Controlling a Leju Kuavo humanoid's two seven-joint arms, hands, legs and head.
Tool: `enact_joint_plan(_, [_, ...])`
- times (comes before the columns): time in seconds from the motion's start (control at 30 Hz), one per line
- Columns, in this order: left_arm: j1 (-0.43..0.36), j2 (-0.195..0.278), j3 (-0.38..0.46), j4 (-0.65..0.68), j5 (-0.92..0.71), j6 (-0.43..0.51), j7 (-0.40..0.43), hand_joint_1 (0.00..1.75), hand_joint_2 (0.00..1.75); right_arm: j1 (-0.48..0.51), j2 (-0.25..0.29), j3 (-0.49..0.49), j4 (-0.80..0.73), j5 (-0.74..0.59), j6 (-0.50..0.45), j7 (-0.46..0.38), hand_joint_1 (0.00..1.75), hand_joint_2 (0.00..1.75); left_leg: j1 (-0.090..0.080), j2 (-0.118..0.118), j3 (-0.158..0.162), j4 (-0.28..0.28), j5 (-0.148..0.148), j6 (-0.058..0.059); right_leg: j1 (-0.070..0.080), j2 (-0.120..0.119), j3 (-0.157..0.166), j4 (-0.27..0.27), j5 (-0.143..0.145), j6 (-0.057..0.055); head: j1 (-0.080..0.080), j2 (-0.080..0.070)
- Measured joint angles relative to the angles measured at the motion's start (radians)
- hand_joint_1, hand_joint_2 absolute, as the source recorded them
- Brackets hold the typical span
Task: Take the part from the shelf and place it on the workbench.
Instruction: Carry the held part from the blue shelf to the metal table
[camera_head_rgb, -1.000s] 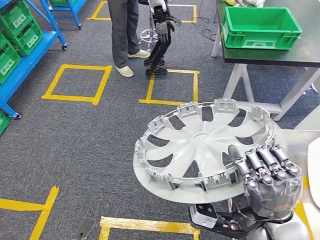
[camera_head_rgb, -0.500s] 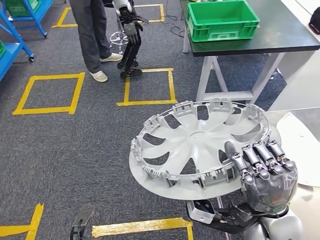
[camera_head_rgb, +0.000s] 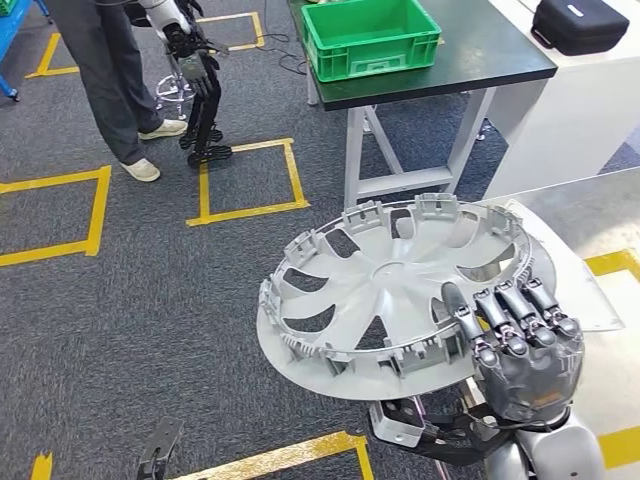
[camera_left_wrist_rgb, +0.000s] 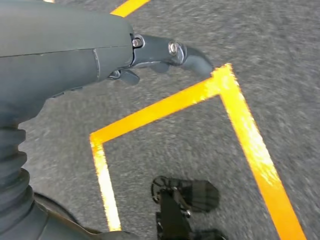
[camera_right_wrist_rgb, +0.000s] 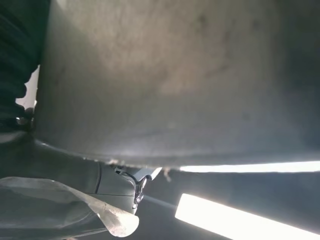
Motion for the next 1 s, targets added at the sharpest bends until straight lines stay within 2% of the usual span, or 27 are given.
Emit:
enact_joint_plan(0.03, [0.0,0.0,0.006,0.0,0.003,0.0,-0.001,0.0,1.75,0.001,0.0,0.0,0.001,0.0,0.0,-0.004,1.75,1.75,-0.001,0.007,0.001,-0.007,0.001,0.002,-0.003,0.009,-0.004,-0.001,0.003,0.007,-0.001,0.0])
enact_joint_plan(0.07, [0.0,0.0,0.012,0.0,0.005,0.0,-0.003,0.0,1.75,0.003,0.0,0.001,0.001,0.0,0.0,-0.009,1.75,1.75,-0.001,0.017,0.003,-0.012,0.005,0.005,-0.004,0.007,-0.009,0.0,0.001,0.013,-0.002,0.0])
enact_joint_plan(0.13, [-0.002,-0.002,0.021,0.0,0.008,-0.001,-0.006,0.0,1.75,0.003,0.0,0.0,0.002,0.0,0.0,-0.015,1.75,1.75,0.002,0.037,0.008,-0.026,0.013,0.014,-0.002,-0.031,-0.032,0.04,-0.026,0.021,0.002,0.0])
enact_joint_plan(0.2, [0.001,-0.003,0.03,0.0,0.012,-0.002,-0.009,0.0,1.75,0.001,0.0,0.001,0.002,0.0,0.0,-0.019,1.75,1.75,0.001,0.059,0.01,-0.03,0.014,0.02,-0.002,-0.077,-0.086,0.15,-0.083,0.027,0.007,0.0])
enact_joint_plan(0.23, [0.004,-0.003,0.035,0.0,0.014,-0.003,-0.01,0.0,1.75,0.001,0.0,0.001,0.002,0.0,0.0,-0.02,1.75,1.75,0.0,0.072,0.01,-0.029,0.013,0.021,-0.004,-0.086,-0.116,0.213,-0.108,0.03,0.007,0.0])
enact_joint_plan(0.27, [0.006,-0.004,0.039,0.0,0.016,-0.004,-0.01,0.0,1.75,0.002,0.0,0.001,0.003,0.0,0.0,-0.022,1.75,1.75,-0.001,0.085,0.01,-0.029,0.012,0.021,-0.006,-0.091,-0.136,0.254,-0.119,0.034,0.007,0.0])
enact_joint_plan(0.3, [0.008,-0.005,0.043,0.0,0.017,-0.005,-0.011,0.0,1.75,0.004,0.0,0.0,0.004,0.0,0.0,-0.024,1.75,1.75,-0.001,0.097,0.01,-0.029,0.011,0.021,-0.008,-0.095,-0.139,0.261,-0.113,0.037,0.007,0.0])
enact_joint_plan(0.33, [0.009,-0.006,0.047,0.0,0.018,-0.006,-0.011,0.0,1.75,0.005,0.0,0.0,0.004,0.0,0.0,-0.027,1.75,1.75,0.0,0.108,0.01,-0.028,0.009,0.019,-0.01,-0.1,-0.12,0.229,-0.089,0.039,0.007,0.0])
enact_joint_plan(0.37, [0.009,-0.007,0.05,0.0,0.018,-0.007,-0.011,0.0,1.75,0.006,0.0,0.0,0.004,0.0,0.0,-0.029,1.75,1.75,0.0,0.118,0.012,-0.027,0.007,0.016,-0.012,-0.112,-0.084,0.165,-0.057,0.04,0.008,0.0])
enact_joint_plan(0.43, [0.009,-0.008,0.056,0.0,0.018,-0.009,-0.011,0.0,1.75,0.006,0.0,0.0,0.004,0.0,0.0,-0.031,1.75,1.75,-0.004,0.134,0.014,-0.022,0.0,0.006,-0.008,-0.147,-0.012,0.039,-0.02,0.036,0.007,0.0])
enact_joint_plan(0.47, [0.009,-0.008,0.057,0.0,0.018,-0.009,-0.011,0.0,1.75,0.006,0.001,0.0,0.004,0.0,0.0,-0.031,1.75,1.75,-0.007,0.141,0.015,-0.019,-0.002,0.001,-0.006,-0.157,0.007,0.007,-0.016,0.031,0.006,0.0])
enact_joint_plan(0.5, [0.01,-0.008,0.058,0.0,0.018,-0.009,-0.012,0.0,1.75,0.006,0.001,0.0,0.004,0.0,0.0,-0.031,1.75,1.75,-0.008,0.148,0.016,-0.018,-0.004,-0.003,-0.002,-0.158,0.013,-0.002,-0.019,0.024,0.006,0.0])
enact_joint_plan(0.57, [0.009,-0.009,0.059,0.0,0.017,-0.01,-0.012,0.0,1.75,0.008,0.001,-0.001,0.004,0.0,0.0,-0.032,1.75,1.75,-0.006,0.159,0.018,-0.016,-0.009,-0.013,-0.002,-0.138,0.013,-0.005,-0.015,0.01,0.006,0.0])
enact_joint_plan(0.63, [0.007,-0.01,0.059,0.0,0.017,-0.01,-0.012,0.0,1.75,0.009,0.002,-0.001,0.004,0.0,0.0,-0.032,1.75,1.75,0.0,0.131,0.006,0.023,-0.04,-0.023,-0.004,-0.121,0.014,-0.008,-0.012,-0.003,0.003,0.0])
enact_joint_plan(0.7, [0.009,-0.011,0.06,0.001,0.017,-0.01,-0.013,0.0,1.75,0.008,0.002,-0.001,0.004,0.0,0.0,-0.032,1.75,1.75,0.003,0.093,-0.044,0.138,-0.102,-0.028,-0.005,-0.104,0.016,-0.009,-0.011,-0.011,0.0,0.0])
enact_joint_plan(0.73, [0.012,-0.012,0.06,0.001,0.017,-0.01,-0.013,0.0,1.75,0.008,0.003,-0.001,0.004,0.0,0.0,-0.033,1.75,1.75,0.003,0.086,-0.077,0.208,-0.13,-0.028,-0.004,-0.093,0.016,-0.009,-0.011,-0.014,-0.001,0.0])
enact_joint_plan(0.77, [0.015,-0.012,0.06,0.001,0.017,-0.011,-0.013,0.0,1.75,0.009,0.003,-0.001,0.004,0.0,0.0,-0.034,1.75,1.75,0.003,0.084,-0.103,0.258,-0.144,-0.027,-0.003,-0.081,0.016,-0.009,-0.011,-0.015,-0.001,0.0])
enact_joint_plan(0.8, [0.017,-0.012,0.061,0.002,0.017,-0.011,-0.013,0.0,1.75,0.01,0.003,-0.001,0.004,0.0,0.0,-0.035,1.75,1.75,0.003,0.083,-0.115,0.278,-0.138,-0.026,-0.003,-0.068,0.017,-0.008,-0.011,-0.015,-0.001,0.0])
enact_joint_plan(0.83, [0.018,-0.012,0.062,0.002,0.016,-0.013,-0.013,0.0,1.75,0.01,0.003,-0.001,0.004,0.0,0.0,-0.036,1.75,1.75,0.003,0.081,-0.11,0.258,-0.113,-0.024,-0.003,-0.055,0.018,-0.007,-0.011,-0.015,-0.001,0.0])
enact_joint_plan(0.87, [0.019,-0.012,0.063,0.002,0.016,-0.014,-0.013,0.0,1.75,0.011,0.004,-0.001,0.004,0.0,0.0,-0.037,1.75,1.75,0.004,0.074,-0.089,0.204,-0.074,-0.021,-0.003,-0.044,0.019,-0.006,-0.012,-0.014,-0.001,0.0])
enact_joint_plan(0.9, [0.018,-0.012,0.063,0.002,0.015,-0.016,-0.013,0.0,1.75,0.011,0.004,-0.002,0.004,0.0,0.0,-0.038,1.75,1.75,0.005,0.055,-0.061,0.135,-0.036,-0.018,-0.004,-0.032,0.02,-0.005,-0.012,-0.013,-0.001,0.0])
enact_joint_plan(0.93, [0.018,-0.012,0.064,0.002,0.014,-0.017,-0.013,0.0,1.75,0.01,0.004,-0.002,0.004,0.0,0.0,-0.038,1.75,1.75,0.008,0.035,-0.034,0.071,-0.01,-0.016,-0.003,-0.021,0.018,-0.003,-0.013,-0.01,0.0,0.0])
enact_joint_plan(1.0, [0.018,-0.012,0.065,0.003,0.01,-0.018,-0.012,0.0,1.75,0.009,0.005,-0.002,0.004,0.0,0.0,-0.038,1.75,1.75,0.009,0.005,-0.009,0.008,0.003,-0.014,-0.004,-0.002,0.01,0.001,-0.011,0.0,0.0,0.0])
